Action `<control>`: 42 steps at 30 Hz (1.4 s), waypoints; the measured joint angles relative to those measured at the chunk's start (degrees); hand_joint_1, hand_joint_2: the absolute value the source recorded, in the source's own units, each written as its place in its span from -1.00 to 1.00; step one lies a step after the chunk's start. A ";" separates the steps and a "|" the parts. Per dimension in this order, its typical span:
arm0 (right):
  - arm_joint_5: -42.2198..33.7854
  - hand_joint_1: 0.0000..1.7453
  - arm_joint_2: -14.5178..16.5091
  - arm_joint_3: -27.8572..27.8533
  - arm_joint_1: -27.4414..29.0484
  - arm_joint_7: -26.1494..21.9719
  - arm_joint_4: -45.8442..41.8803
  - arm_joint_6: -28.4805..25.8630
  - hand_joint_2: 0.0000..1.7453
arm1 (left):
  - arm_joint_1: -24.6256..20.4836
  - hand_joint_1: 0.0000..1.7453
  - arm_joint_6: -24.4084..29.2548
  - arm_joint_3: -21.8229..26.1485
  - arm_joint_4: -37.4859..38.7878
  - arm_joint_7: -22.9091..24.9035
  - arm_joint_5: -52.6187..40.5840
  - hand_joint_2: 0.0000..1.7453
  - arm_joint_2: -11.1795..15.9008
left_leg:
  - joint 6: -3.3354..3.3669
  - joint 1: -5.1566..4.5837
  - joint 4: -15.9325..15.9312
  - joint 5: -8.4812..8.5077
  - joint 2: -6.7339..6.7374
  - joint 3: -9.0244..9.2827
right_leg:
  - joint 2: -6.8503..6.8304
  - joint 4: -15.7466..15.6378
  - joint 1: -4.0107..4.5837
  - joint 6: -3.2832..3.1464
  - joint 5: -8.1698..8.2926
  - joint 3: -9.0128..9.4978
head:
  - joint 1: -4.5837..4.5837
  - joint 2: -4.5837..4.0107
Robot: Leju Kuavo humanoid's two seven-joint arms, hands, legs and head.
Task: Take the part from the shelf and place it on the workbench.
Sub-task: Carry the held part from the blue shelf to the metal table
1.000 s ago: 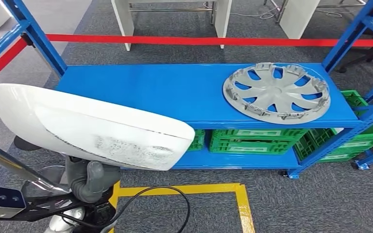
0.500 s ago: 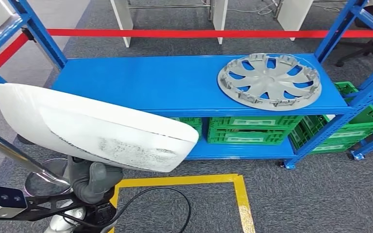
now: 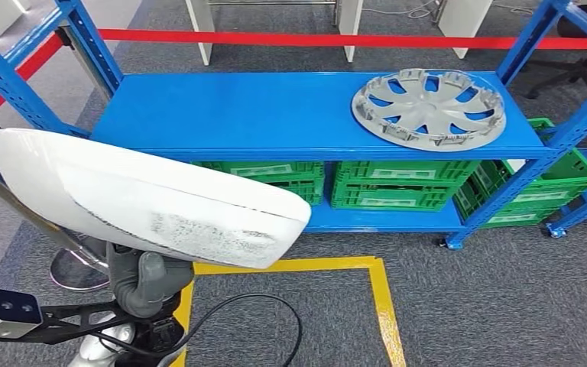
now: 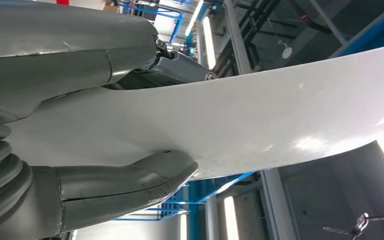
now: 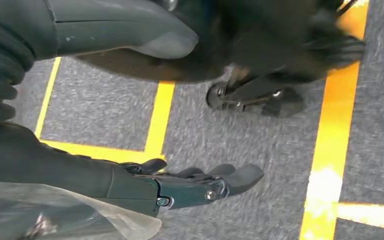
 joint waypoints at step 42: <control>1.68 -1.00 0.15 -0.80 0.19 1.63 0.05 0.95 1.00 | 0.06 1.00 0.33 0.00 0.45 -0.02 -0.44 1.00 -0.34 | -2.89 0.82 14.49 -8.58 -1.67 -4.79 | -1.12 -1.49 -0.58 -2.00 1.47 -2.40 | -0.52 0.00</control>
